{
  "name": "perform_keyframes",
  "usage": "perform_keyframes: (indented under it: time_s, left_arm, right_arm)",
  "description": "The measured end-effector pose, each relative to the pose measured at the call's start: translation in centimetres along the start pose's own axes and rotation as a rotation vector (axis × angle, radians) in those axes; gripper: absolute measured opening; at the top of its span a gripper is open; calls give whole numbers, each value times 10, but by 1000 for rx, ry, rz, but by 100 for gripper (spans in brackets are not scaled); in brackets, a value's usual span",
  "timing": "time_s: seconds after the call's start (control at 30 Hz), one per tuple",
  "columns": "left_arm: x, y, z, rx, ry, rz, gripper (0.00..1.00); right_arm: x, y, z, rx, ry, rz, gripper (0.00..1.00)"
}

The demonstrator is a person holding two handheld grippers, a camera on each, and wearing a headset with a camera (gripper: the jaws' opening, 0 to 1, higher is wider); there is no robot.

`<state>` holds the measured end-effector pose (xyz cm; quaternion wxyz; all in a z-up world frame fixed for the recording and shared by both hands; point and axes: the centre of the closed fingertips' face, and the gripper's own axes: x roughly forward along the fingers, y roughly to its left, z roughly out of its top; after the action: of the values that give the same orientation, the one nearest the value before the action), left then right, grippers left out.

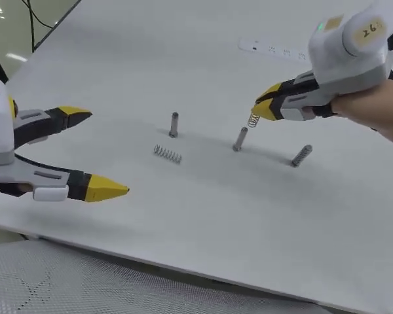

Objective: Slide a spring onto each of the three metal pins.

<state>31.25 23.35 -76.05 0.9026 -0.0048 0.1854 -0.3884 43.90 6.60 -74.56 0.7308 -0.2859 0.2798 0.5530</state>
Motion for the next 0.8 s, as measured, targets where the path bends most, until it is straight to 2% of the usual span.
perform_keyframes:
  time_s: [0.3, 0.8]
  left_arm:
    - [2, 1, 3, 5, 1, -2, 98]
    - [3, 3, 1, -4, 9, 4, 97]
  right_arm:
    - [6, -2, -4, -1, 13, -1, 7]
    - [15, -1, -8, 4, 26, 6, 7]
